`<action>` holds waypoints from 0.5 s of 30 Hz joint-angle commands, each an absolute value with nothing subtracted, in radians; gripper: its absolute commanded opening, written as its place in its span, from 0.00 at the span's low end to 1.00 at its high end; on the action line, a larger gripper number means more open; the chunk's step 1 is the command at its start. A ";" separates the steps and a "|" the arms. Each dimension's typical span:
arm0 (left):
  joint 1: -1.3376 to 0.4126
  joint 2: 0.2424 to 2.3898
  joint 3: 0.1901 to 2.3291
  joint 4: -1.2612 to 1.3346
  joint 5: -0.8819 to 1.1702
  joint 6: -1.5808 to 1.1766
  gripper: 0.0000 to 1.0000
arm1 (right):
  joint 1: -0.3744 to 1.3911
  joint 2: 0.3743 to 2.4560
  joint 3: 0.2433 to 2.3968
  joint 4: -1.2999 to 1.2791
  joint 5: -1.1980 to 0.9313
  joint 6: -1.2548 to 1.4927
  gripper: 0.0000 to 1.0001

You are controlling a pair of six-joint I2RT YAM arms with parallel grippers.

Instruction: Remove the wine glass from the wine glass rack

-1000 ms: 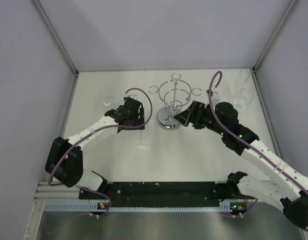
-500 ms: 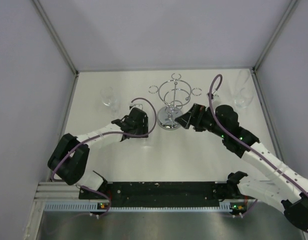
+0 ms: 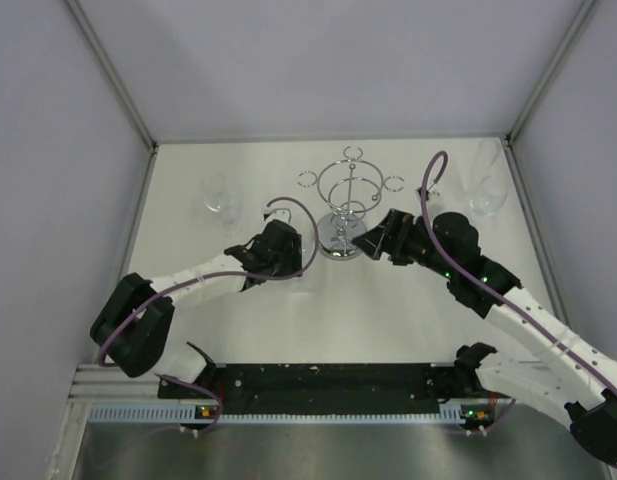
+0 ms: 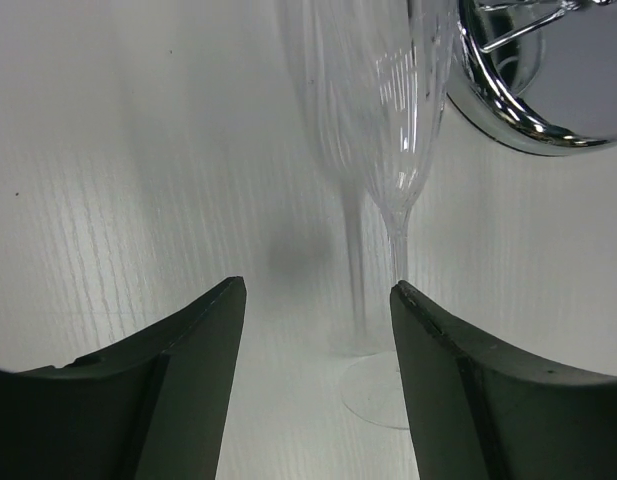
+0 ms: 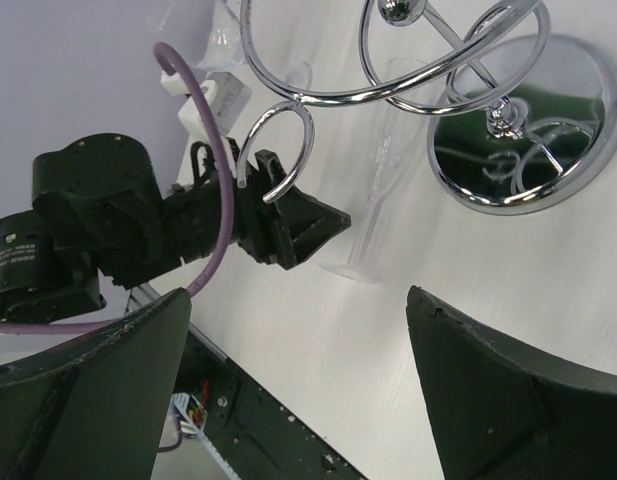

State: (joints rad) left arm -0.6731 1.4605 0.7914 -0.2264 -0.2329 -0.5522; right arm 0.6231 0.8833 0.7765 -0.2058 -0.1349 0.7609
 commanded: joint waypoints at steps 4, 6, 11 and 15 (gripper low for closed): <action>-0.683 1.358 0.802 -0.189 -0.229 -0.566 0.65 | 0.617 0.868 0.772 -0.169 -0.136 0.765 0.89; -0.686 1.374 0.802 -0.172 -0.200 -0.575 0.64 | 0.617 0.871 0.770 -0.167 -0.138 0.765 0.89; -0.699 1.436 0.801 -0.127 -0.175 -0.588 0.64 | 0.617 0.861 0.770 -0.175 -0.135 0.764 0.89; -0.709 1.473 0.807 -0.124 -0.201 -0.584 0.62 | 0.617 0.853 0.775 -0.192 -0.130 0.756 0.89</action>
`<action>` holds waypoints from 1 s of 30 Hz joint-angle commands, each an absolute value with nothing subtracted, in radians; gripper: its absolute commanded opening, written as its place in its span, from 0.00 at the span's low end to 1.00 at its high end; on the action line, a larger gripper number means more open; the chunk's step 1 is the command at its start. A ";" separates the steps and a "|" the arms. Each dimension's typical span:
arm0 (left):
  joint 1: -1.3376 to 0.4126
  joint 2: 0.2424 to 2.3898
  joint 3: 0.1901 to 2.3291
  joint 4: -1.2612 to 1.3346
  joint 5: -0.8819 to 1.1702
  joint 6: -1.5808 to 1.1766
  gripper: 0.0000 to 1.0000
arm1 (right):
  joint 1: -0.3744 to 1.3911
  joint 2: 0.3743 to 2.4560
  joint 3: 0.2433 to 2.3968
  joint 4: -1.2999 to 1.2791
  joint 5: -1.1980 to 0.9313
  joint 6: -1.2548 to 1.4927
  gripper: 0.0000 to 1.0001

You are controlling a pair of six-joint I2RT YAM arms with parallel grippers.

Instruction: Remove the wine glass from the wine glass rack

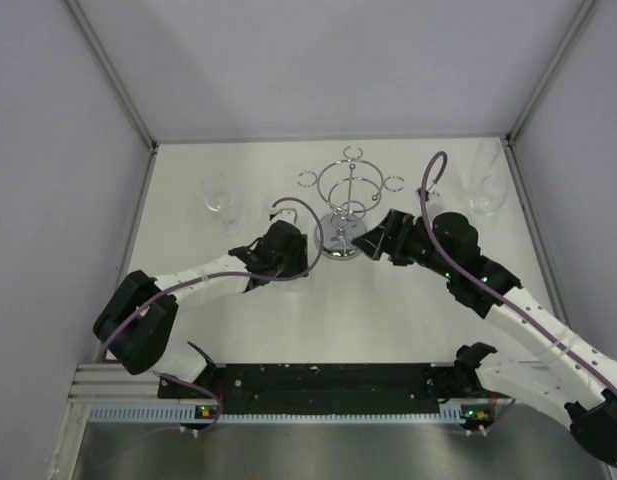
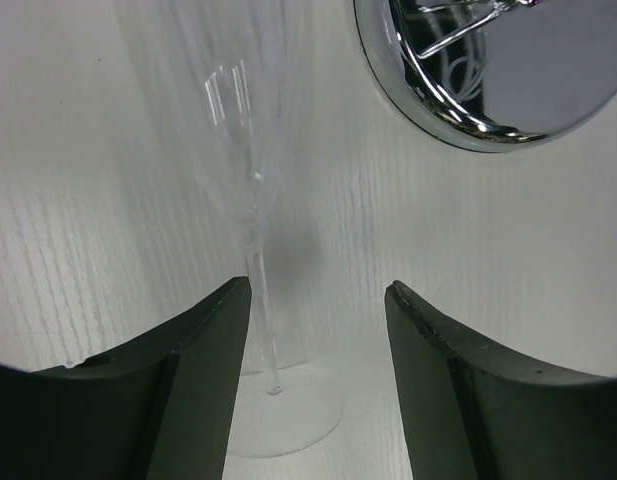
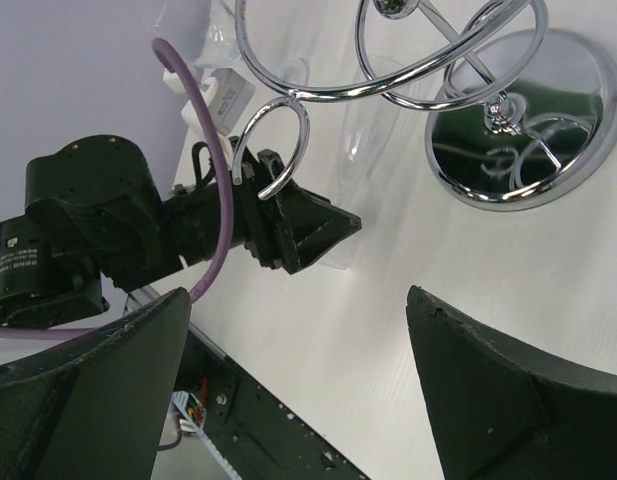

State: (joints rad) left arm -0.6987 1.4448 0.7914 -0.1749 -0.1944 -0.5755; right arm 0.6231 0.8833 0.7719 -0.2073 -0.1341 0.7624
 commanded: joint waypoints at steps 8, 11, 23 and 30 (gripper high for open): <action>-0.709 1.468 0.793 -0.146 -0.250 -0.568 0.56 | 0.617 0.850 0.772 -0.198 -0.130 0.755 0.89; -0.709 1.470 0.790 -0.143 -0.253 -0.561 0.50 | 0.617 0.853 0.772 -0.195 -0.132 0.756 0.89; -0.710 1.516 0.775 -0.109 -0.239 -0.568 0.41 | 0.617 0.851 0.765 -0.192 -0.133 0.762 0.89; -0.713 1.537 0.776 -0.095 -0.236 -0.572 0.34 | 0.617 0.847 0.759 -0.195 -0.132 0.764 0.89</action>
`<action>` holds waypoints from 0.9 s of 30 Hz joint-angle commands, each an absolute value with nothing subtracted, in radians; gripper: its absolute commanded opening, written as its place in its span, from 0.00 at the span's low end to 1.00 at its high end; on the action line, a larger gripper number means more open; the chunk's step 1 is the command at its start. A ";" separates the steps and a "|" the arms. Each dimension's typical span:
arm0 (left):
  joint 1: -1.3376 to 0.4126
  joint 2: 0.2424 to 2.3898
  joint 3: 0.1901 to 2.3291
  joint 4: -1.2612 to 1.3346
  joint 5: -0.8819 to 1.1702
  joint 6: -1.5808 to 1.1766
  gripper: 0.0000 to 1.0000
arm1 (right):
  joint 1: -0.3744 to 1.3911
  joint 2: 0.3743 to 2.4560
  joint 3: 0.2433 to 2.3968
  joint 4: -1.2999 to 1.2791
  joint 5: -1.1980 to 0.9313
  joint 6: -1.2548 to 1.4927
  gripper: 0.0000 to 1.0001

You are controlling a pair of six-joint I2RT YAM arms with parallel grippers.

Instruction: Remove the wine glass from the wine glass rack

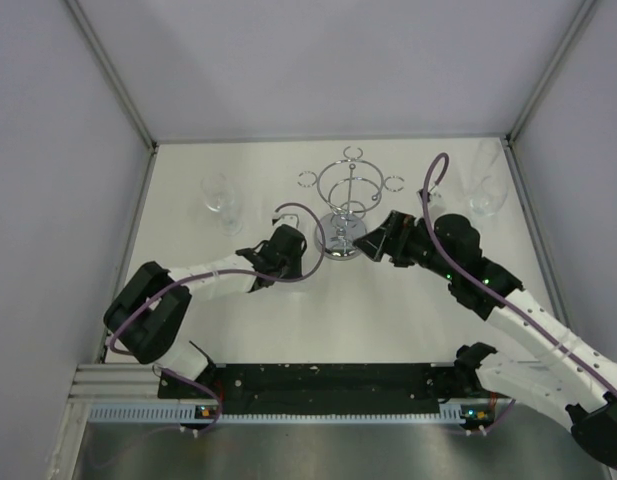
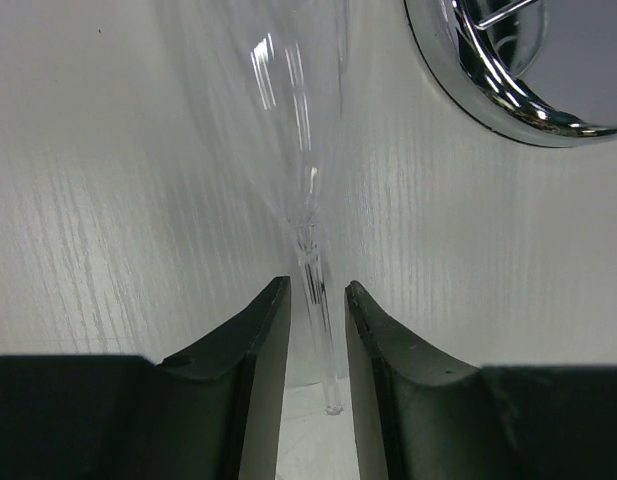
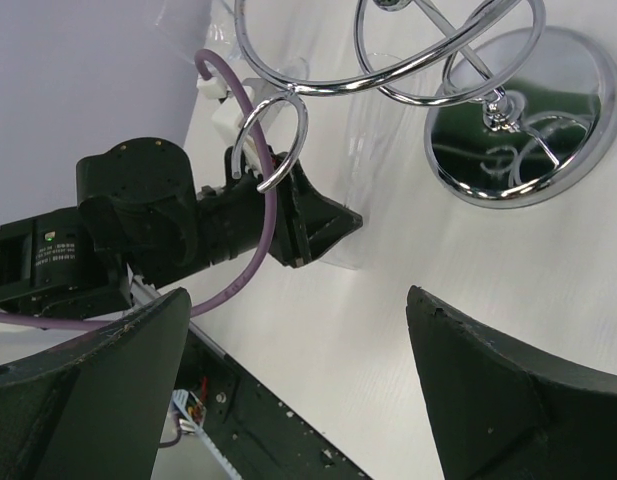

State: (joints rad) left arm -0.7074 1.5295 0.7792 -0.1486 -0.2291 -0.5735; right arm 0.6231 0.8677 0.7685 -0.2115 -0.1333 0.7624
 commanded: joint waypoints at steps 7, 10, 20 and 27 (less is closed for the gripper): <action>-0.715 1.532 0.776 -0.112 -0.252 -0.572 0.17 | 0.617 0.844 0.758 -0.198 -0.129 0.764 0.89; -0.716 1.511 0.769 -0.121 -0.268 -0.568 0.06 | 0.617 0.842 0.758 -0.198 -0.129 0.764 0.89; -0.715 1.369 0.750 -0.250 -0.264 -0.552 0.00 | 0.617 0.831 0.778 -0.227 -0.123 0.755 0.89; -0.715 1.223 0.755 -0.425 -0.118 -0.532 0.00 | 0.617 0.795 0.811 -0.290 -0.118 0.713 0.88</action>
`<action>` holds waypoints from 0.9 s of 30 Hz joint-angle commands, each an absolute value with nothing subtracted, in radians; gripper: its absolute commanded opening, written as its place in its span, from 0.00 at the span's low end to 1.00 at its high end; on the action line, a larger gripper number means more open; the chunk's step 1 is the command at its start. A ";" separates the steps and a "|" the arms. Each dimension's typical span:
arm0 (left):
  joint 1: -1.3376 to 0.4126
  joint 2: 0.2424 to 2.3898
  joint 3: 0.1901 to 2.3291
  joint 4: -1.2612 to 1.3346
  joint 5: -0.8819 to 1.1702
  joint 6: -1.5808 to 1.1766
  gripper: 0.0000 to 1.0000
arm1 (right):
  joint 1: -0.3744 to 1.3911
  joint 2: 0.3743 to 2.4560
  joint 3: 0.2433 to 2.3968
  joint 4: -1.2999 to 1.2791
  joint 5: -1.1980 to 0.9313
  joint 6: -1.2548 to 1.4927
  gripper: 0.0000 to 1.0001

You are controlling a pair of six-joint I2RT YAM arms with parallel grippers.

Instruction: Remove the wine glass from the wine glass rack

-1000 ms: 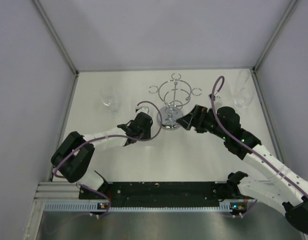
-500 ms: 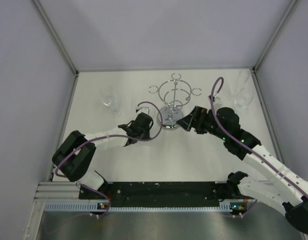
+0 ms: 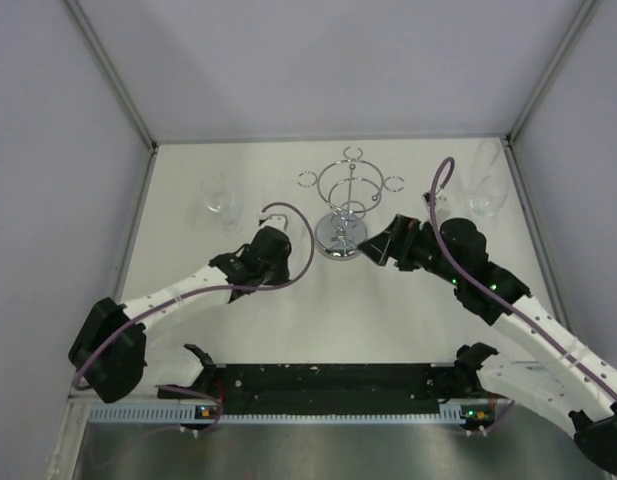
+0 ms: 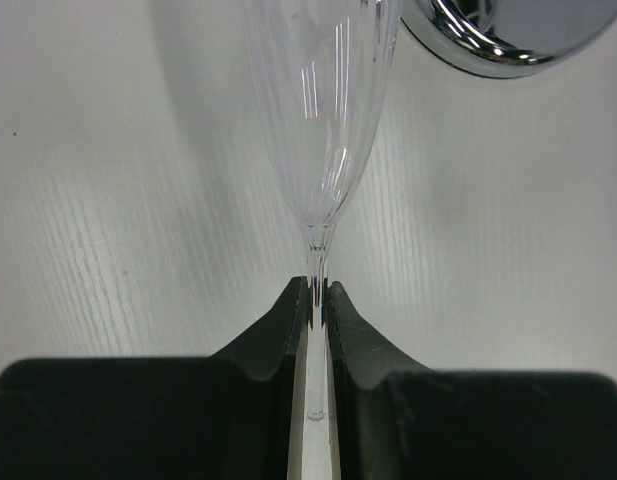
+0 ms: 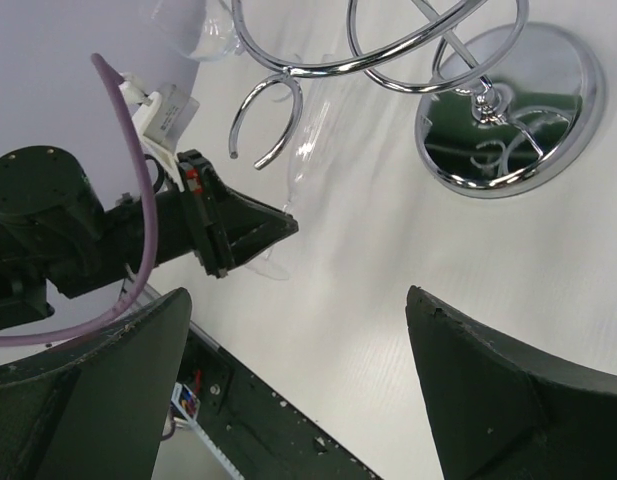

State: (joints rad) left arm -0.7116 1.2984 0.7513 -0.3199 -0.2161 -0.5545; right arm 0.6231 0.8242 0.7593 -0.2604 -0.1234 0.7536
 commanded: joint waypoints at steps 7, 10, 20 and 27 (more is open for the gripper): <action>-0.727 1.106 0.744 -0.491 0.129 -0.486 0.00 | 0.617 0.799 0.882 -0.386 -0.215 0.660 0.87; -0.735 1.051 0.752 -0.534 0.227 -0.454 0.00 | 0.617 0.785 0.916 -0.443 -0.233 0.641 0.87; -0.764 0.874 0.761 -0.557 0.578 -0.371 0.00 | 0.617 0.769 0.985 -0.554 -0.392 0.560 0.86; -0.775 0.831 0.738 -0.448 0.755 -0.367 0.00 | 0.617 0.765 1.006 -0.551 -0.550 0.551 0.85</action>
State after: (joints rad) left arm -0.7689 0.8650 0.7456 -0.5537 0.5995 -0.3901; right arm 0.6231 0.7773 0.9390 -0.5510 -0.4309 0.5785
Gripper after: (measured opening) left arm 0.142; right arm 0.854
